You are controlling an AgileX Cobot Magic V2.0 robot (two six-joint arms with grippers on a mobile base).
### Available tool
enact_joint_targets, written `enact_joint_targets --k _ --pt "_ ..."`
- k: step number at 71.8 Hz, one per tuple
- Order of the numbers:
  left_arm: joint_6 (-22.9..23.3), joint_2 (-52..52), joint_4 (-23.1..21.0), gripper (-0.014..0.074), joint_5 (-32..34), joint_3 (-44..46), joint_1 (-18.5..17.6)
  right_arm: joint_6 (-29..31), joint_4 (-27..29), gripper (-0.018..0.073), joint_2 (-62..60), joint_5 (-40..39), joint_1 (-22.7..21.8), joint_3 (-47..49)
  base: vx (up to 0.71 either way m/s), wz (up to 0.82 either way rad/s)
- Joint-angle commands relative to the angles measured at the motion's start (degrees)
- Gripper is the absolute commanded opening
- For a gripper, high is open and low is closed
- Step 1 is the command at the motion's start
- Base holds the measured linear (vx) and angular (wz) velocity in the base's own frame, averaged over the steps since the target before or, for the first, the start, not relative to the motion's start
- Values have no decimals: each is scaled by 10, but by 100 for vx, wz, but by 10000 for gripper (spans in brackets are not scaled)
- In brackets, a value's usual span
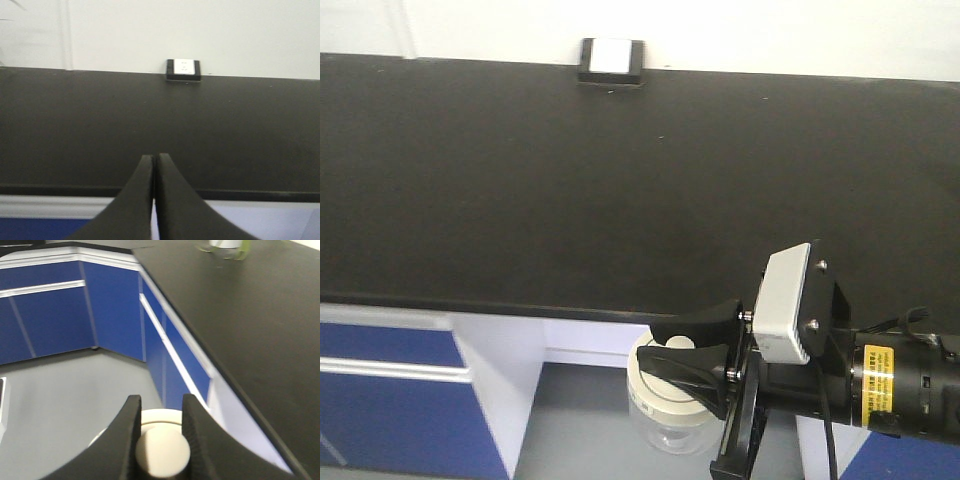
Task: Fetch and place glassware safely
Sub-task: 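Lower the held jar with the right gripper onto the black bench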
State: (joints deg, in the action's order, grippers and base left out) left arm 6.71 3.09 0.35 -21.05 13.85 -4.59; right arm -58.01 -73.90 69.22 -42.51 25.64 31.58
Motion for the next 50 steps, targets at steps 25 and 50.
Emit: enact_joint_targets --k 25,50 --pt "0 7 -3 -7 41 16 -3 5 30 -1 -13 -32 -1 17 19 -23" --pt "0 7 -3 -7 41 16 -3 5 30 -1 -13 -32 -1 17 16 -2"
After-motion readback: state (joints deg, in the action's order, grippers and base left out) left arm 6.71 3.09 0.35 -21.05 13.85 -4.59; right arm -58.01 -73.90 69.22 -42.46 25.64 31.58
